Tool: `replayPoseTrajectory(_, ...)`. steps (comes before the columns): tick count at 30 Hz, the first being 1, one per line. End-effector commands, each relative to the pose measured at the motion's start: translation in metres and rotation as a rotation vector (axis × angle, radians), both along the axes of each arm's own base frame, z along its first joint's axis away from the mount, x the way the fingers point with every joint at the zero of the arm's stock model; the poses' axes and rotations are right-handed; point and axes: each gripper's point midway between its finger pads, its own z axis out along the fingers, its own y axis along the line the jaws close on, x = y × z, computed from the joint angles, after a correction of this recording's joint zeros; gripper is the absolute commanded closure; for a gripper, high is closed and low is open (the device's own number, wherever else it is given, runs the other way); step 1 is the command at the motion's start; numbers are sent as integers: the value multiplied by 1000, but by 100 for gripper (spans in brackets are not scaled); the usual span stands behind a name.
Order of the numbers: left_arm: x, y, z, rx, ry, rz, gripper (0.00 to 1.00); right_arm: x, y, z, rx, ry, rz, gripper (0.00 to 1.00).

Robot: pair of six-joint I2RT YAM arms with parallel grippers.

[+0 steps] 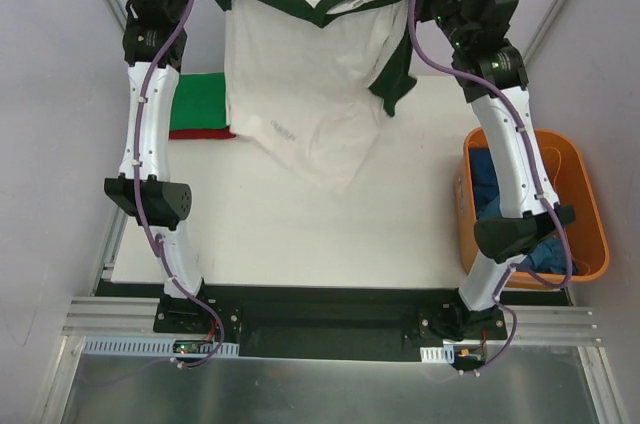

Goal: Fold and stack the t-shirts
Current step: Flatten out the tshirt

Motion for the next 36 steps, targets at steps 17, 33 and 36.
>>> replayPoseTrajectory(17,-202,-16,-292,-96,602,-121,95,-178,-5,-257,-37,654,198,94)
replayPoseTrajectory(33,-269,6,-338,-160,868,52,1,-256,0,-336,-96,1133,226,3)
replayPoseTrajectory(36,-250,-5,-343,-129,900,22,1,-238,3,-355,-61,1190,133,3)
